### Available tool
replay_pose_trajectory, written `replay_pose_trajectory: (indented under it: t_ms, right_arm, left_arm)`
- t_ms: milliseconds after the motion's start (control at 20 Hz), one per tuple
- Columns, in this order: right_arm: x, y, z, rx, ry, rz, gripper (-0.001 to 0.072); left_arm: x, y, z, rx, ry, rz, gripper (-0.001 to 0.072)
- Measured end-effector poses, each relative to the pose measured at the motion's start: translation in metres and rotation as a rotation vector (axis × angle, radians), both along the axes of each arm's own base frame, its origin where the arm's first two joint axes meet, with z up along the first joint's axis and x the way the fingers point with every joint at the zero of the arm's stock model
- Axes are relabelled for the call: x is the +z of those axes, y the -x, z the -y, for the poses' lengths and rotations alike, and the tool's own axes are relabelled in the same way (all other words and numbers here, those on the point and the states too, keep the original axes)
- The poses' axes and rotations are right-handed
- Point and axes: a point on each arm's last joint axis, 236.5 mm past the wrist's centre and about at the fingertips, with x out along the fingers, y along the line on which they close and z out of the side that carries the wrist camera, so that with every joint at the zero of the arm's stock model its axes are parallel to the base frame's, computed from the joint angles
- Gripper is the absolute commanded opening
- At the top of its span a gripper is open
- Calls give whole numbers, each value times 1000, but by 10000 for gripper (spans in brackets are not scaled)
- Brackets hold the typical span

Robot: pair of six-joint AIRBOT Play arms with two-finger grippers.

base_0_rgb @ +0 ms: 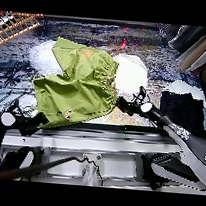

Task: Fold the clothes and pants, and hang the long-sleeved shirts on hangers.

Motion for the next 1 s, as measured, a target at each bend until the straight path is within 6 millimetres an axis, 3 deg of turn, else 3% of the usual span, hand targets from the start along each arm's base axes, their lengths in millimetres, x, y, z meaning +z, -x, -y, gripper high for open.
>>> replay_pose_trajectory:
  t_ms: [150,650,750,800,900,1000]
  right_arm:
    - [0,0,0,2,2,1,44]
    - [0,-2,1,-6,4,9,45]
    - [0,-2,1,-6,4,9,45]
    - [0,-2,1,-7,4,9,44]
    - [0,-3,2,-8,4,10,44]
    - [1,-3,1,-10,3,10,44]
  left_arm:
    - [-1,-8,-5,78,26,14,619]
    - [-14,-15,5,134,118,-38,560]
    - [-18,-16,6,137,123,-48,417]
    - [-19,-18,6,143,127,-48,390]
    - [-21,-22,8,158,140,-43,186]
    - [-22,-30,10,177,160,-26,35]
